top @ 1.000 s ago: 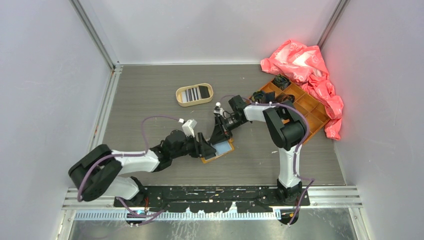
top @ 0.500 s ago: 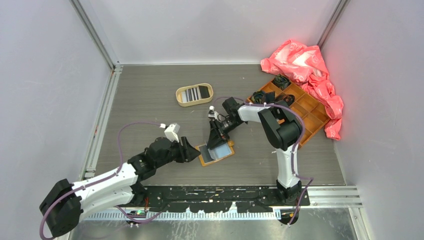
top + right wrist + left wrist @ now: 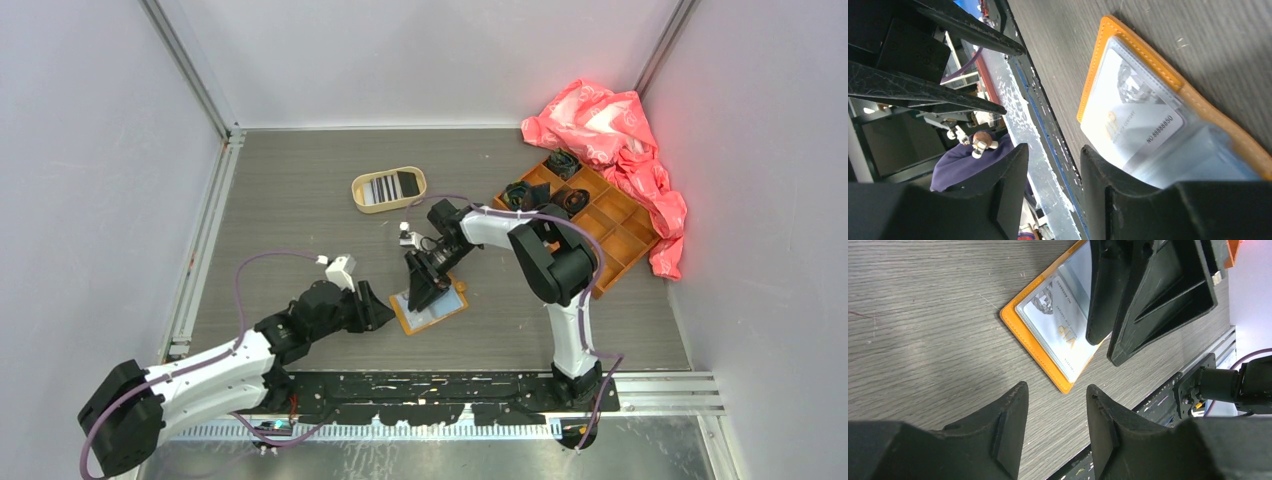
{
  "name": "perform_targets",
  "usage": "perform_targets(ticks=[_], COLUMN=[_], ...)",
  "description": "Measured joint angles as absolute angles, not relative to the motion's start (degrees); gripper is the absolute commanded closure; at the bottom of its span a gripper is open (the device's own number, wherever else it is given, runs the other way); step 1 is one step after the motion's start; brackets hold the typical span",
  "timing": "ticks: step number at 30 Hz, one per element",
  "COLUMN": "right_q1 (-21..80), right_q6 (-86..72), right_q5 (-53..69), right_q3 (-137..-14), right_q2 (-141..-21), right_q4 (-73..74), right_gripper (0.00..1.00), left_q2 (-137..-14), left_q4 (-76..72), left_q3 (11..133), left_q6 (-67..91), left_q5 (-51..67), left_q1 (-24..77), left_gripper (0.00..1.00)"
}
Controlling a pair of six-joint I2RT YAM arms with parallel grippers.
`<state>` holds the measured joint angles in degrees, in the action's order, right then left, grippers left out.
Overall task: Put the credit cards into the card holder
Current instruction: Turn over the card holder at the center of the board, then pick up the credit card from the storage box.
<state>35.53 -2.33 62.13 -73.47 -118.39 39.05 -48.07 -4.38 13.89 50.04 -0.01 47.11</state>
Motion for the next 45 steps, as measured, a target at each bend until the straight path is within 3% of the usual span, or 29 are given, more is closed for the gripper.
perform_targets(ticks=[8, 17, 19, 22, 23, 28, 35, 45], right_q1=[34.1, 30.9, 30.5, 30.0, 30.0, 29.4, 27.8, 21.8], right_q6=[6.9, 13.6, 14.3, 15.4, 15.6, 17.9, 12.7, 4.4], right_q5=[53.3, 41.1, 38.9, 34.3, 33.0, 29.4, 32.9, 41.6], right_q3=[-74.8, -72.1, -71.4, -70.3, -70.4, -77.1, -92.4, -83.0], right_q2=[-112.2, -93.4, -90.9, -86.7, -85.7, -85.7, -94.6, -97.6], right_q4=[45.2, 42.8, 41.3, 39.0, 38.4, 38.0, 36.8, 33.6], right_gripper=[0.70, 0.71, 0.65, 0.34, 0.29, 0.27, 0.27, 0.30], left_q2=[-51.7, -55.3, -55.7, -57.0, -57.6, -62.5, -73.3, -94.2], left_q4=[-6.4, -6.9, -7.0, -7.0, -7.0, -7.0, -8.4, 1.3], left_q3=[13.9, 17.8, 19.7, 24.0, 25.6, 34.9, 44.6, 66.9], left_q6=[50.4, 47.0, 46.0, 45.7, 45.6, 45.7, 46.2, 37.5], left_q5=[0.0, 4.4, 7.2, 13.4, 15.3, 24.4, 31.4, 27.4], left_q1=[47.0, 40.3, 36.6, 29.1, 26.8, 17.5, 11.6, 10.0], left_gripper=[0.54, 0.25, 0.22, 0.16, 0.14, 0.06, 0.12, 0.25])
